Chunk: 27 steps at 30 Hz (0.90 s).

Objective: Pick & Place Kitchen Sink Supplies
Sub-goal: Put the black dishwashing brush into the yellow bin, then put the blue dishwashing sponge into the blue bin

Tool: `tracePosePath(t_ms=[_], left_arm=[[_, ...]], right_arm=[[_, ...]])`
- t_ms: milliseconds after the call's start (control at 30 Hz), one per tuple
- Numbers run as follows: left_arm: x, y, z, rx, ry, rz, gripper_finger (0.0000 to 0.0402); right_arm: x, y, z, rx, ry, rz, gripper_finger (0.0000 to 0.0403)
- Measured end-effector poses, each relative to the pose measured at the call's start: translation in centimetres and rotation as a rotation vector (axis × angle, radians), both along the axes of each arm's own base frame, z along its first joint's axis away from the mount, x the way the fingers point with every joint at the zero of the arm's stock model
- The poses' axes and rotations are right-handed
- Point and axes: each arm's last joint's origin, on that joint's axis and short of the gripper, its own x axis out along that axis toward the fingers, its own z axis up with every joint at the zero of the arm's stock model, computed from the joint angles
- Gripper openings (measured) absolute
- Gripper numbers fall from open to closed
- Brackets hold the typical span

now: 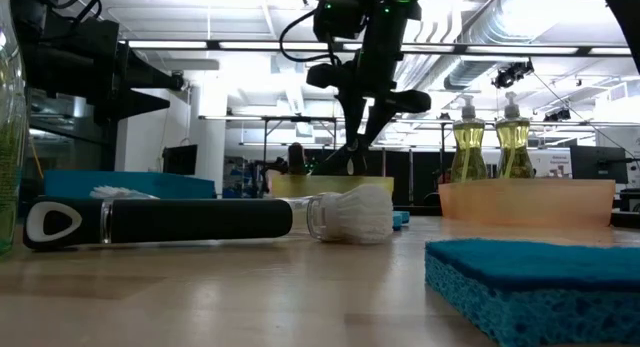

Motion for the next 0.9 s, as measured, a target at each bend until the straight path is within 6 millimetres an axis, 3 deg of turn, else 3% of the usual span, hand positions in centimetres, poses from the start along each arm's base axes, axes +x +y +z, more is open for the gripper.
tracePosePath(t_ms=[333,700,900], left_arm=[[0.0,0.0,0.0,0.0,0.0,0.0,0.028],[0.0,0.0,0.0,0.0,0.0,0.0,0.028],[0.0,0.0,0.0,0.0,0.0,0.0,0.028]], right_arm=[[0.5,0.0,0.2,0.026,-0.063,-0.019,0.0106],[0.9,-0.1,0.3,0.025,-0.107,-0.01,0.022],[1.0,0.4,1.4,-0.005,-0.169,0.047,0.0244]])
